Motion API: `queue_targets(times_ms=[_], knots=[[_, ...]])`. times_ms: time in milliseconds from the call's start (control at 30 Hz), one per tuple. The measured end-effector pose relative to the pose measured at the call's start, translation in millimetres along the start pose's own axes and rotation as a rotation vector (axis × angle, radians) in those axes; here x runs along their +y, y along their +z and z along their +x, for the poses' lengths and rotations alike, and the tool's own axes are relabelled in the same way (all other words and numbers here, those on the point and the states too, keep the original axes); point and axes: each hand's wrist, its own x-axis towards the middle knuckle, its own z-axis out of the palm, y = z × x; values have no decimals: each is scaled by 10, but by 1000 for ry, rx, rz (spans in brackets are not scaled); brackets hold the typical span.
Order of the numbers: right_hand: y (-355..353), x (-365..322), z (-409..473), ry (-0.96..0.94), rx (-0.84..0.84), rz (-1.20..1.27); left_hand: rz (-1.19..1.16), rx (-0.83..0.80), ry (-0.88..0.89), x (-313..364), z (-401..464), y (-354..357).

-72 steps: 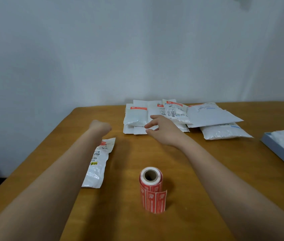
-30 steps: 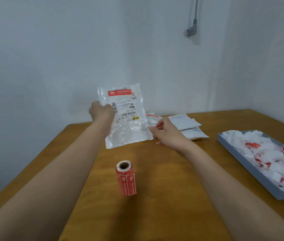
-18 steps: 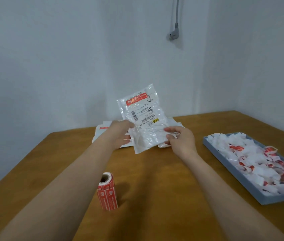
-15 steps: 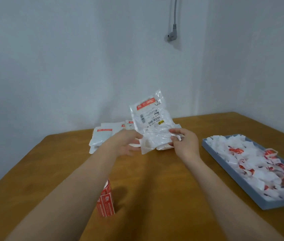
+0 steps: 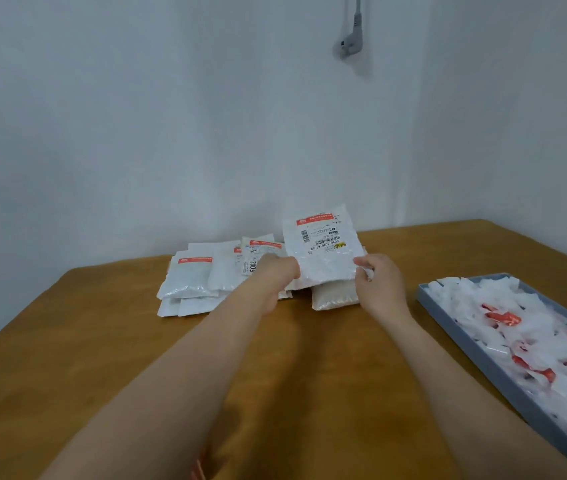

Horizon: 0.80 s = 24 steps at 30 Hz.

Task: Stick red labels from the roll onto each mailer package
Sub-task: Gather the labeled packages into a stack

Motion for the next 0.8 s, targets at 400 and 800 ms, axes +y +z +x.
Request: queue_targets(times_ms=[400, 800], knots=[[420, 121, 364, -5, -193, -387, 123, -24, -83, -33, 389, -95], [244, -135, 73, -10, -108, -309, 142, 47, -20, 139, 88, -403]])
